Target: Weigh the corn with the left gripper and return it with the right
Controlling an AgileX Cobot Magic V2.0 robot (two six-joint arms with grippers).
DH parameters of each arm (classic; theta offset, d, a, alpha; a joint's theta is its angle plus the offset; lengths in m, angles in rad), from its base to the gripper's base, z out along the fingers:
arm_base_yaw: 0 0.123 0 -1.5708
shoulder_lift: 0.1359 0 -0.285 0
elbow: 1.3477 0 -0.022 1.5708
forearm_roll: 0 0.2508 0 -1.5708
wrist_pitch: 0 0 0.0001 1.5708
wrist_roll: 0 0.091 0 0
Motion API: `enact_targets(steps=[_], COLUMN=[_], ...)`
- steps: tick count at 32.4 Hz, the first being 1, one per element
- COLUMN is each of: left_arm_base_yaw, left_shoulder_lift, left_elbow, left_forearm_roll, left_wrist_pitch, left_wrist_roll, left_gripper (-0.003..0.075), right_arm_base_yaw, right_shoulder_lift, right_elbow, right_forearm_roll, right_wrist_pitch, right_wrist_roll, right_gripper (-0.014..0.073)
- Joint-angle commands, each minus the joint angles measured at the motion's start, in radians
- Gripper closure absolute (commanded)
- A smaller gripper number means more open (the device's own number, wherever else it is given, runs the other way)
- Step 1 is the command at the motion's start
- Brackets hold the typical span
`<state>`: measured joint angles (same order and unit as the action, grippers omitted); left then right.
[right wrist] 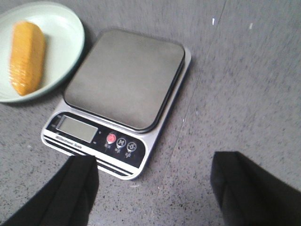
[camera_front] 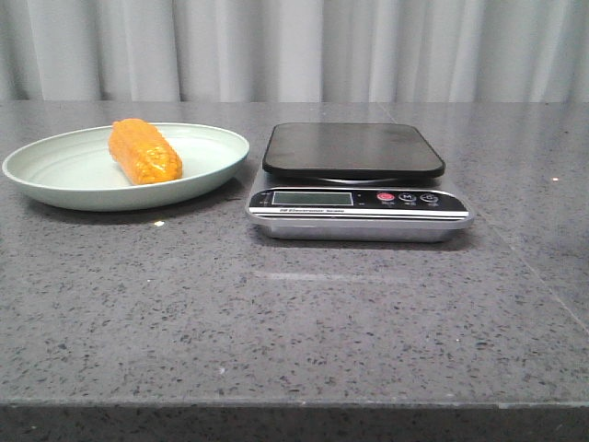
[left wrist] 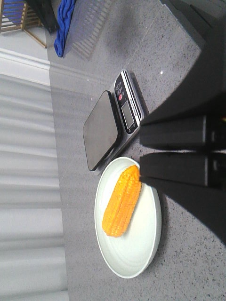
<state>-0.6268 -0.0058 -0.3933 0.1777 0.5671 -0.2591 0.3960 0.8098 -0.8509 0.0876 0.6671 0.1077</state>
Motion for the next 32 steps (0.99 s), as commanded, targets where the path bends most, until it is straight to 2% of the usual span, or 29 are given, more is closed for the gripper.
enact_targets(steps=[1, 8, 12, 14, 18, 20, 32], left_arm_base_yaw=[-0.003, -0.003, -0.003, -0.003, -0.003, -0.003, -0.003], left_shoulder_lift=[-0.004, -0.004, -0.004, -0.004, -0.004, -0.004, -0.004], left_elbow=[-0.025, -0.025, -0.025, -0.025, -0.025, -0.025, -0.025], left_forearm_roll=[-0.004, -0.004, -0.004, -0.004, -0.004, -0.004, -0.004], left_wrist_pitch=[-0.08, -0.08, -0.08, -0.08, -0.08, -0.08, -0.08], left_wrist_roll=[0.0, 0.0, 0.0, 0.0, 0.0, 0.0, 0.0], left_gripper=[0.0594, 0.0594, 0.0594, 0.0594, 0.0594, 0.0594, 0.0594], right_arm_base_yaw=[-0.008, -0.008, -0.008, -0.008, -0.008, -0.008, -0.008], right_shoulder_lift=[-0.184, -0.471, -0.588, -0.632, -0.688, -0.69, -0.69], right_elbow=[0.09, 0.292, 0.388, 0.429, 0.467, 0.471, 0.478], right_forearm_roll=[0.0, 0.0, 0.0, 0.0, 0.0, 0.0, 0.001], right_wrist_pitch=[-0.17, -0.264, -0.34, -0.383, -0.443, -0.455, -0.405], right_wrist_roll=[-0.039, -0.086, -0.086, -0.086, -0.086, -0.086, -0.083], right_gripper=[0.0001, 0.0005, 0.0075, 0.0175, 0.0466, 0.0431, 0.0431])
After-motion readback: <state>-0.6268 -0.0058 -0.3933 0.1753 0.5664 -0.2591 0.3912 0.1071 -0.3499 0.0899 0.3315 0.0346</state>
